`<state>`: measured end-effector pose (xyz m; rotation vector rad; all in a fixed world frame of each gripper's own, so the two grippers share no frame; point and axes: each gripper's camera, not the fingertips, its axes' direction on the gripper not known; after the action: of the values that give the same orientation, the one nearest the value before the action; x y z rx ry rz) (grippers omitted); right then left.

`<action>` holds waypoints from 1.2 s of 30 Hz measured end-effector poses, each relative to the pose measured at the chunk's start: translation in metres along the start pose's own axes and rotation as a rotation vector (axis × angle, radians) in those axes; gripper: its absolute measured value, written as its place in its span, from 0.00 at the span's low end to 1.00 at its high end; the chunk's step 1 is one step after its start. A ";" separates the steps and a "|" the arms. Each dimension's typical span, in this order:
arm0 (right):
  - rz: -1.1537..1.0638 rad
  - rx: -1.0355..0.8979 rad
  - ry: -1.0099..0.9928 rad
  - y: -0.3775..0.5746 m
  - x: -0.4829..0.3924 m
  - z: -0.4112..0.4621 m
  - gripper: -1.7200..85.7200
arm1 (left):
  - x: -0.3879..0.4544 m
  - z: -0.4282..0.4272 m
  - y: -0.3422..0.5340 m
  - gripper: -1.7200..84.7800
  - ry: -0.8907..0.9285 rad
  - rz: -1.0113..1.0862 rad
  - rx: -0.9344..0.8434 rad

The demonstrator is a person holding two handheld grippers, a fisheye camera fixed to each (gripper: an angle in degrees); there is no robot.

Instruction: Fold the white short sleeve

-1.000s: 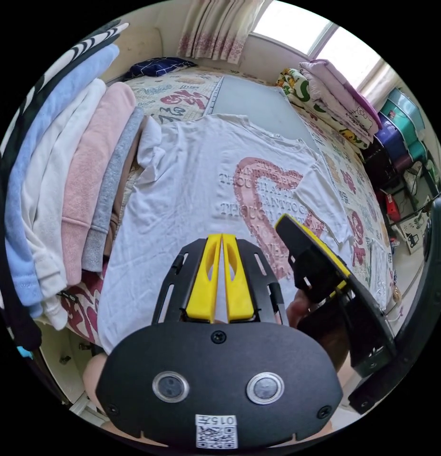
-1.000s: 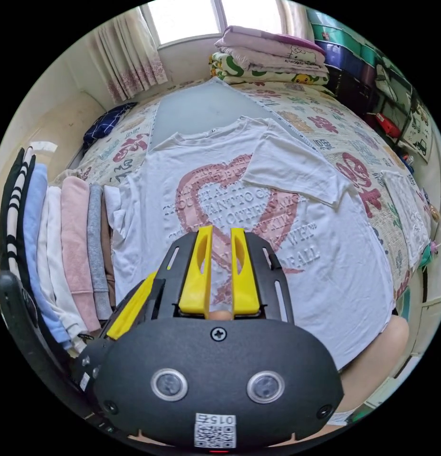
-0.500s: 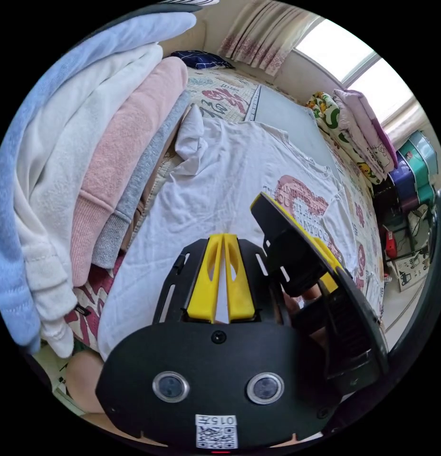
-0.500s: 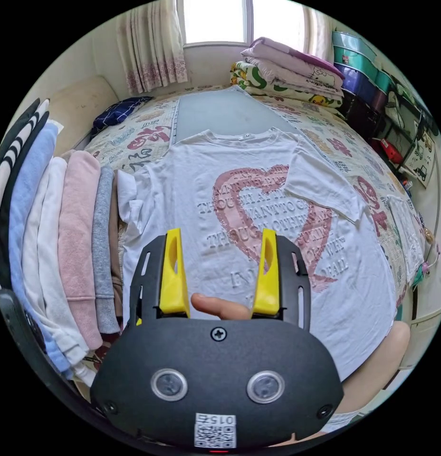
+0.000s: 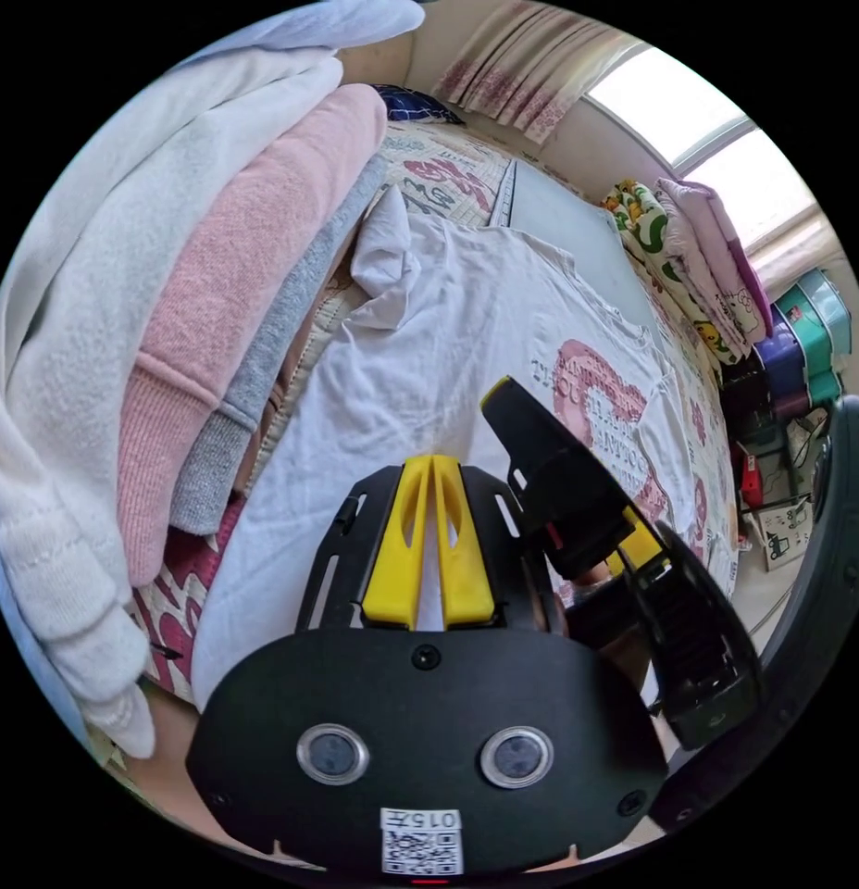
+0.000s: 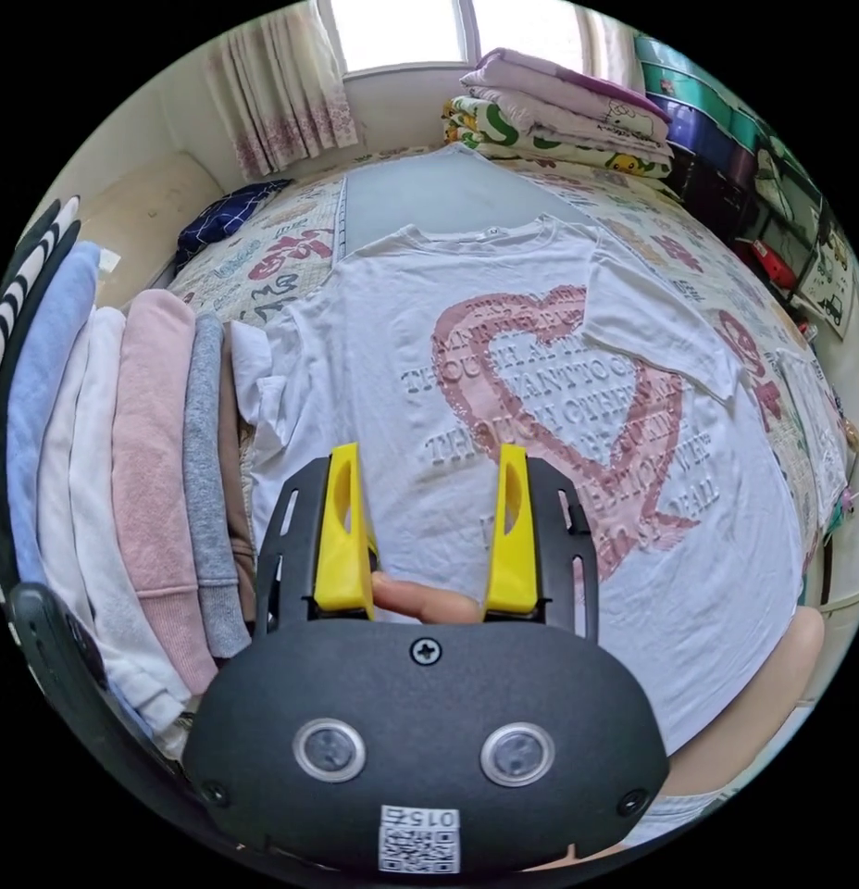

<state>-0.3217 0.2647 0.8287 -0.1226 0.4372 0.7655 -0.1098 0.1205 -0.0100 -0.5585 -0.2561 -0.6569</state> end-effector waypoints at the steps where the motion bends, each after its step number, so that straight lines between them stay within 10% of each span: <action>1: 0.003 -0.001 -0.002 0.003 0.007 0.002 0.24 | 0.000 0.001 0.000 0.01 -0.003 0.001 -0.002; 36: 0.019 0.028 -0.067 0.057 0.125 -0.021 0.23 | 0.007 0.021 0.012 0.01 -0.055 0.020 0.041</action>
<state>-0.2888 0.3809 0.7590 -0.0663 0.3858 0.7796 -0.0981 0.1362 0.0049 -0.5394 -0.3144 -0.6160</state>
